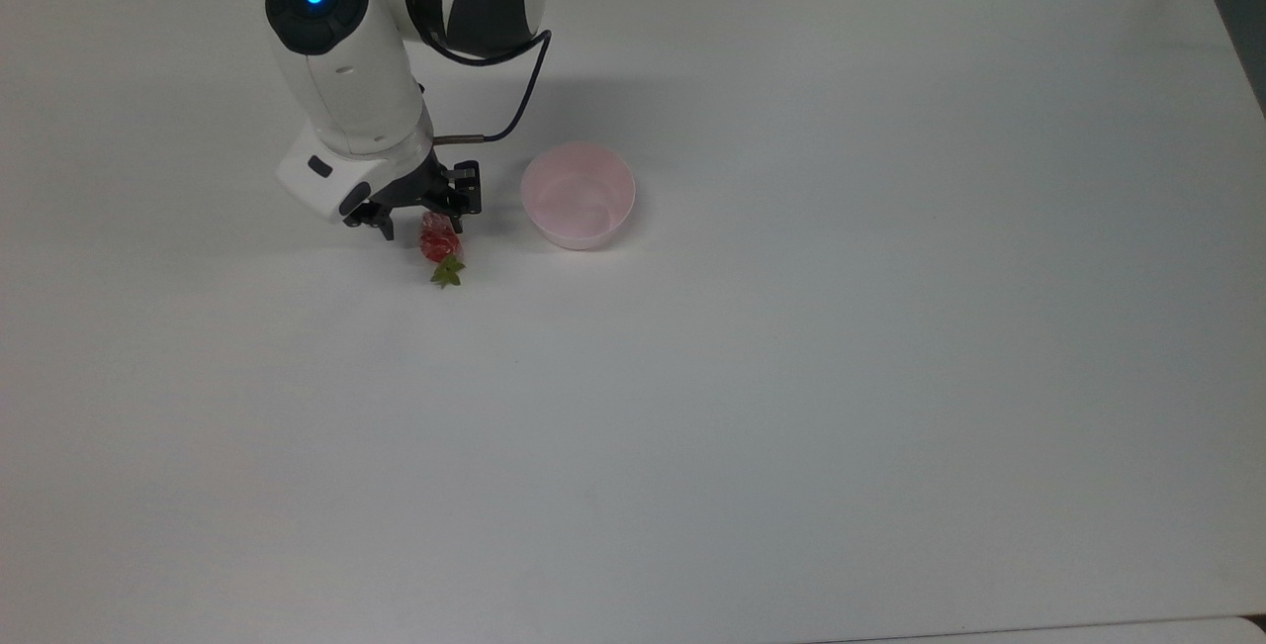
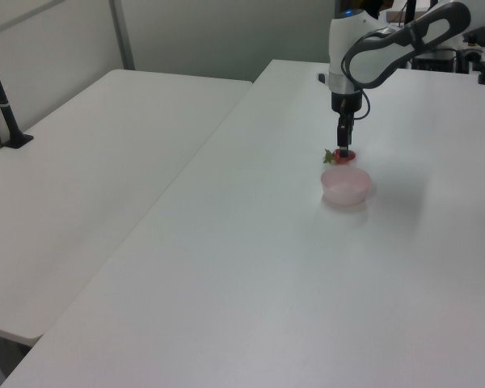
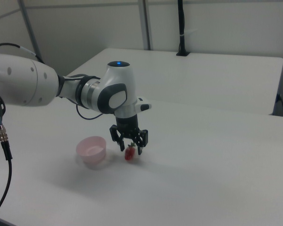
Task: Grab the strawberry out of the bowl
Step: 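Carry the strawberry beside the bowl and lower it to the table, then open the gripper, release the strawberry, and raise the arm away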
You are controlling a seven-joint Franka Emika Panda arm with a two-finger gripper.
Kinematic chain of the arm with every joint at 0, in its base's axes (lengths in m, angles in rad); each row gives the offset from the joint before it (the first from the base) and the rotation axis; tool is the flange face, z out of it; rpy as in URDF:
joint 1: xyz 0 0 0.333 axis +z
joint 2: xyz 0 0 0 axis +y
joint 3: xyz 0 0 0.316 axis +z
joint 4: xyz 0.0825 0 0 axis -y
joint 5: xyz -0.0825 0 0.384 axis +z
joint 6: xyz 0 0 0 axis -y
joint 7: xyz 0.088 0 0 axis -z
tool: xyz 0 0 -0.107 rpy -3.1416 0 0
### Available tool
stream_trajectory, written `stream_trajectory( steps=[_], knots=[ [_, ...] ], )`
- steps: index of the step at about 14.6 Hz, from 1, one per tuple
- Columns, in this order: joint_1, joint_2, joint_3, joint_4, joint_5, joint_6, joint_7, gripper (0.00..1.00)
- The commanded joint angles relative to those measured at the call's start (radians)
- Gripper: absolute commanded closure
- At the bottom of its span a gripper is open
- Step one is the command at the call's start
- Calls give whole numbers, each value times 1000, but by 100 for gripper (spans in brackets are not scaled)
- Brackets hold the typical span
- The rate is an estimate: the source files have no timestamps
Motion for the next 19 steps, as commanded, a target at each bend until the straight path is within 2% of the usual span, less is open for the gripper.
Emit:
stream_trajectory(
  steps=[1, 3, 6, 7, 9, 13, 15, 19],
  knots=[
    [9, -93, 8, 39, -20, -87, 143, 0],
    [11, -192, 10, 92, -18, -252, 185, 0],
    [14, -328, 10, 140, -3, -374, 222, 0],
    [20, -358, 10, 177, -1, -457, 283, 0],
    [78, -383, -4, 240, 10, -600, 331, 0],
    [125, -396, -7, 231, 31, -600, 398, 0],
    [158, -392, -39, 214, 31, -519, 394, 0],
    [159, -386, -42, 214, 20, -508, 351, 0]
  ],
)
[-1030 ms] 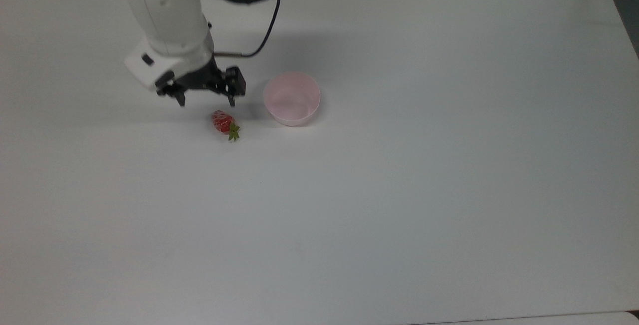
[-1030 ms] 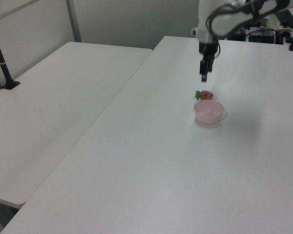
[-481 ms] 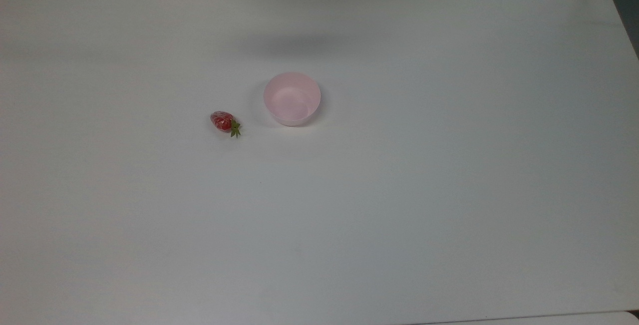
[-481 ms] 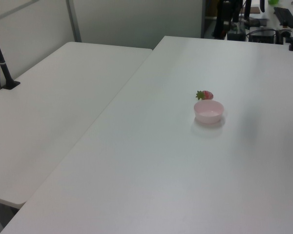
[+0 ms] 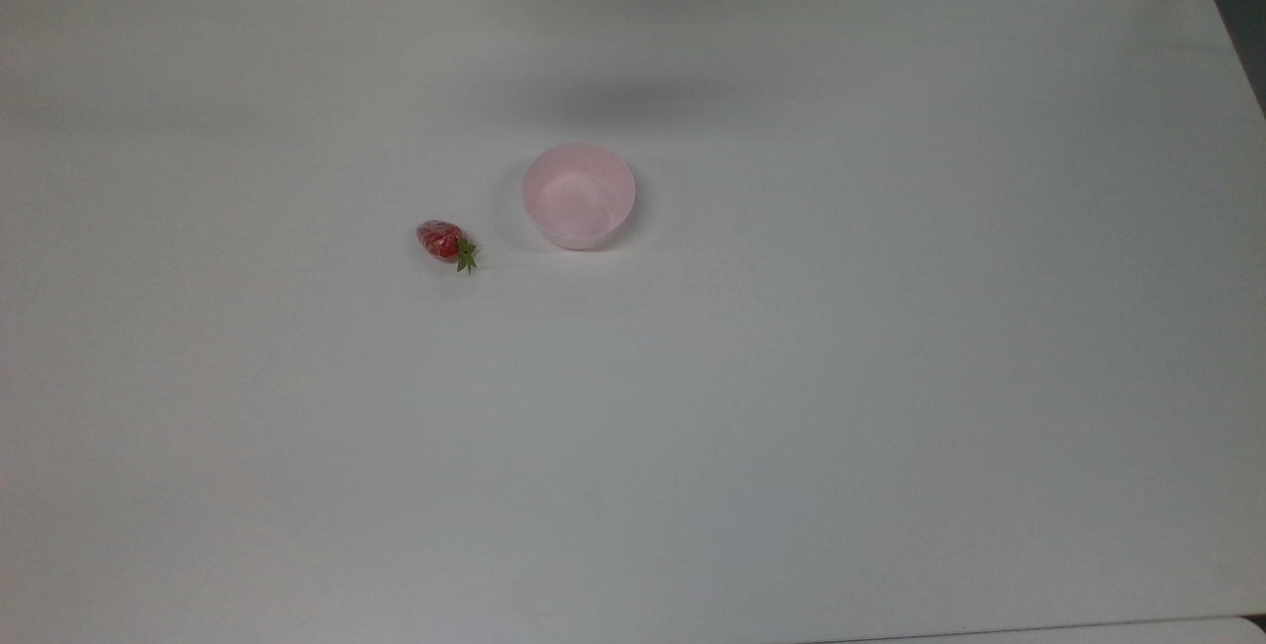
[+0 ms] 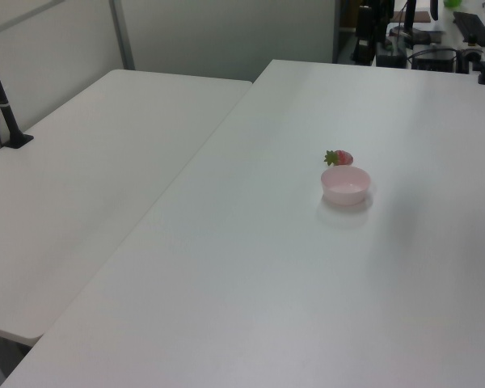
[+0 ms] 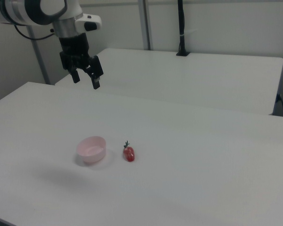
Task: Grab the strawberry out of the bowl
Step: 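Open the gripper, release the strawberry, and raise the arm away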
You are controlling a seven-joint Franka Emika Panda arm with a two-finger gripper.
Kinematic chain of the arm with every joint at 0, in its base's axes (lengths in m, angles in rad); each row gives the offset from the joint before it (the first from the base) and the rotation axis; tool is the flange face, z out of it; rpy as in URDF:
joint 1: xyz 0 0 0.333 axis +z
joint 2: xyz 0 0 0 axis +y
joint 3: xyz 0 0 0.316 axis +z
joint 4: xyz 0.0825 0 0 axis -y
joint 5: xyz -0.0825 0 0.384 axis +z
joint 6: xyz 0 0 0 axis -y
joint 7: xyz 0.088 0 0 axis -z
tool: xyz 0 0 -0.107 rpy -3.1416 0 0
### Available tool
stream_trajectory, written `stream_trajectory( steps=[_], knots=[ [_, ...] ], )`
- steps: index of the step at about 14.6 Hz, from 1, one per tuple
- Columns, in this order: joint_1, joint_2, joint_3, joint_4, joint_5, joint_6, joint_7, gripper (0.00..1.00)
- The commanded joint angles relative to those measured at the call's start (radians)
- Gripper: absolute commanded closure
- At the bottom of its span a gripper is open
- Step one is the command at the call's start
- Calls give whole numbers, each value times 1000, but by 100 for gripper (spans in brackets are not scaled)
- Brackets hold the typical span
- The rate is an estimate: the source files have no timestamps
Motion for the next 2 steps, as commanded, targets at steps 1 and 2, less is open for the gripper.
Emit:
stream_trajectory(
  steps=[1, 2],
  knots=[
    [25, -5, -26, -13, 4, 26, -25, 0],
    [26, -6, -26, -13, 4, 29, -25, 0]
  ],
)
